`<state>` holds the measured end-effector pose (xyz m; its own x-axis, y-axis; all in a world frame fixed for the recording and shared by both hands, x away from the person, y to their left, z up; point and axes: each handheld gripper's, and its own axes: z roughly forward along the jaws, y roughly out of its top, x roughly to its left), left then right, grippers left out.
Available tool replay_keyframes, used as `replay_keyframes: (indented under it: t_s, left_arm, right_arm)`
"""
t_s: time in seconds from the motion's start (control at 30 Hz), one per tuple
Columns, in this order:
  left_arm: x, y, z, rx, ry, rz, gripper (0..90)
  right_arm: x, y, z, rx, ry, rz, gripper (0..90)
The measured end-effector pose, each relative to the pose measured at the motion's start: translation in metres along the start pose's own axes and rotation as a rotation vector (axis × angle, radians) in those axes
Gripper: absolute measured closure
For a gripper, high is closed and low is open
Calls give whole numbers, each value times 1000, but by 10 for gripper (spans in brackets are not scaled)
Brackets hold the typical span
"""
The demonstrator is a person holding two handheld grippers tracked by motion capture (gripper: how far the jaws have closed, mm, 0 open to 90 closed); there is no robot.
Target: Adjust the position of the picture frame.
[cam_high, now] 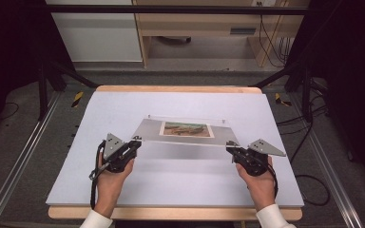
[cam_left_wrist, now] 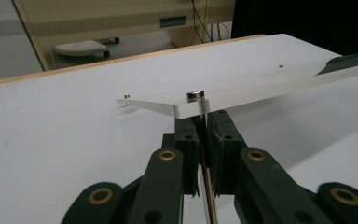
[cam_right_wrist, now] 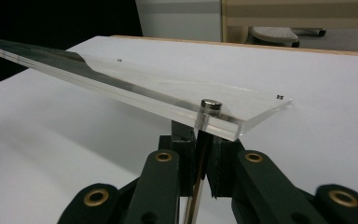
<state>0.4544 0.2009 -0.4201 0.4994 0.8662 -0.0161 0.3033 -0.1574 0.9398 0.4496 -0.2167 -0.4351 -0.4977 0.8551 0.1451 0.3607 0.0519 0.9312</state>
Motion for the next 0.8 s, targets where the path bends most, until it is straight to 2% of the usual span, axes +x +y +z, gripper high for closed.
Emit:
replay_keyframes:
  t_s: [0.57, 0.8]
  left_arm:
    - [11, -4, -18, -15, 24, -15, 825]
    - [18, -8, -27, -13, 37, -19, 825]
  right_arm:
    - [13, 6, 10, -7, 26, -16, 832]
    - [24, 7, 14, -3, 37, -21, 831]
